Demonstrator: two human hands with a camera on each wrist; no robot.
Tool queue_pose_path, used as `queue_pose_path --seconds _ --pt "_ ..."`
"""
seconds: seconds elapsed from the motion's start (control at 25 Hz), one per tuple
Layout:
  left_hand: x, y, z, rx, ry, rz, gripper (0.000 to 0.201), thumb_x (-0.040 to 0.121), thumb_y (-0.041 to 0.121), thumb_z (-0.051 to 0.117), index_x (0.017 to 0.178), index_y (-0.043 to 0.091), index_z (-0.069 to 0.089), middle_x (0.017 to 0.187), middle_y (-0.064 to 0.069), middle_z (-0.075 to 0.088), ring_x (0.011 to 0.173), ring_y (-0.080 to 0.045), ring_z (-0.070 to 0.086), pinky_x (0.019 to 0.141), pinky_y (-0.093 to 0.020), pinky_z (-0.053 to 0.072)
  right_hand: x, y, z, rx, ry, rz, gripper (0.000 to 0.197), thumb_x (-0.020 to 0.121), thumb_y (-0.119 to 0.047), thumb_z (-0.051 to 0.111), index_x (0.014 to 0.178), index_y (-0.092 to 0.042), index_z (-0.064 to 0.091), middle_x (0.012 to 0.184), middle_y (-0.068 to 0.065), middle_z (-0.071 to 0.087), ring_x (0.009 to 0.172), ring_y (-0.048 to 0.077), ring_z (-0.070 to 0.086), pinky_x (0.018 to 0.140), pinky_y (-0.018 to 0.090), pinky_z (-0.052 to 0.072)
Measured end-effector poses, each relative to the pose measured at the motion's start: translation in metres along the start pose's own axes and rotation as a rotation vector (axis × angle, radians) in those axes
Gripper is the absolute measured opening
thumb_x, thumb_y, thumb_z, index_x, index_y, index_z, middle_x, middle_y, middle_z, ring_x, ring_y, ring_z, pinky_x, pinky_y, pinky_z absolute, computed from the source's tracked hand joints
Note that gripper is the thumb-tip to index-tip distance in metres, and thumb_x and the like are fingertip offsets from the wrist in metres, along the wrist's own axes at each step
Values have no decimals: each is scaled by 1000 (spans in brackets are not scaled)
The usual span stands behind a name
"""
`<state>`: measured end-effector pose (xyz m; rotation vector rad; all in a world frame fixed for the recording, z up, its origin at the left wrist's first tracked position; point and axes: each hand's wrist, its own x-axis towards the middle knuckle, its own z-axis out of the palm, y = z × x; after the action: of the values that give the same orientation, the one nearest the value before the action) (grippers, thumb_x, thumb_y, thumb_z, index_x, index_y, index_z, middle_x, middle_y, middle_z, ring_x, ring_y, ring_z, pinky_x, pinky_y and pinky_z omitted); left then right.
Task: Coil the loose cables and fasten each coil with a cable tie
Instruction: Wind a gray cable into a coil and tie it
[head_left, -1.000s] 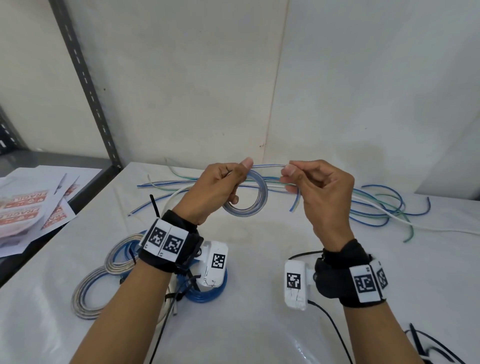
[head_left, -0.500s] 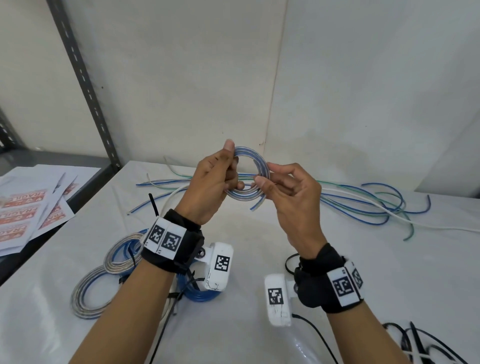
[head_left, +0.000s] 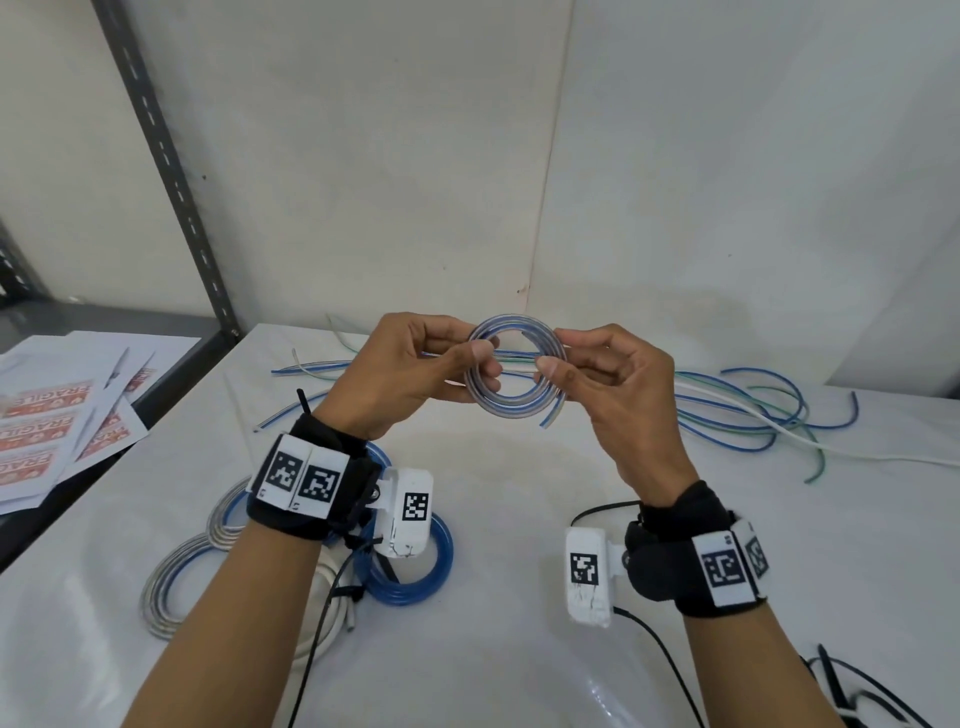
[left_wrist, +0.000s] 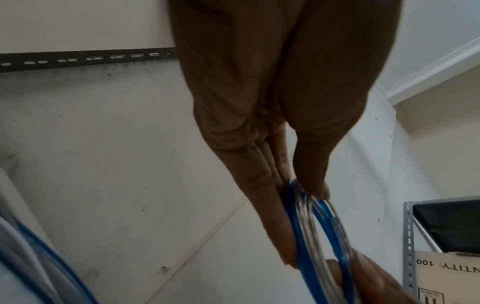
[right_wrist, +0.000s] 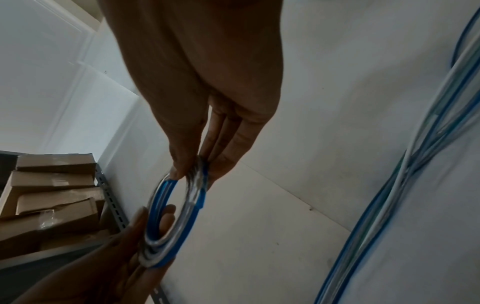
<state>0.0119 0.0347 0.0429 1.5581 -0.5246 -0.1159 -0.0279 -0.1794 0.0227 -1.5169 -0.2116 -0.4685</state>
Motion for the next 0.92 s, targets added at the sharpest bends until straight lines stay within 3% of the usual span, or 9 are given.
queue_pose_path --seconds 0.16,0.36,0.52,0.64,0.76,0.92 --pt "1 -3 -2 27 48 20 20 95 6 65 106 -10 69 94 -25 75 84 -32 74 79 -44 63 -1 0 1 8 -49 22 19 84 -5 78 100 -11 70 90 11 79 83 28 77 72 33 60" --pt "1 -3 -4 32 22 -9 22 93 11 68 107 -6 70 96 -23 76 88 -32 74 86 -48 61 1 1 -1 -9 -38 -34 20 81 -3 81 98 -9 72 91 11 79 85 29 77 77 35 60" --pt "-2 1 -4 132 -128 -60 31 89 13 73 119 6 71 100 -16 77 90 -24 74 86 -37 61 0 2 -7 -118 -220 14 20 79 -2 82 96 -7 73 89 12 78 83 32 76 82 44 61" --pt "-3 1 -3 295 -238 -73 22 87 15 78 108 9 78 88 -14 78 76 -15 71 76 -26 58 -1 5 -5 -261 -344 17 18 80 -5 84 94 -9 75 87 6 79 78 22 75 77 38 60" --pt "-2 -2 -7 461 -235 -106 13 82 18 84 95 14 81 81 -6 78 72 -9 71 71 -19 54 -3 9 0 -333 -372 4 15 80 -7 84 92 -10 76 86 0 79 74 15 73 75 33 59" --pt "0 -5 -8 481 -133 -39 12 80 18 85 91 15 81 77 -2 78 72 -9 72 70 -20 55 -4 13 6 -283 -292 -12 16 83 -4 81 95 -15 76 90 0 79 85 16 76 82 38 62"
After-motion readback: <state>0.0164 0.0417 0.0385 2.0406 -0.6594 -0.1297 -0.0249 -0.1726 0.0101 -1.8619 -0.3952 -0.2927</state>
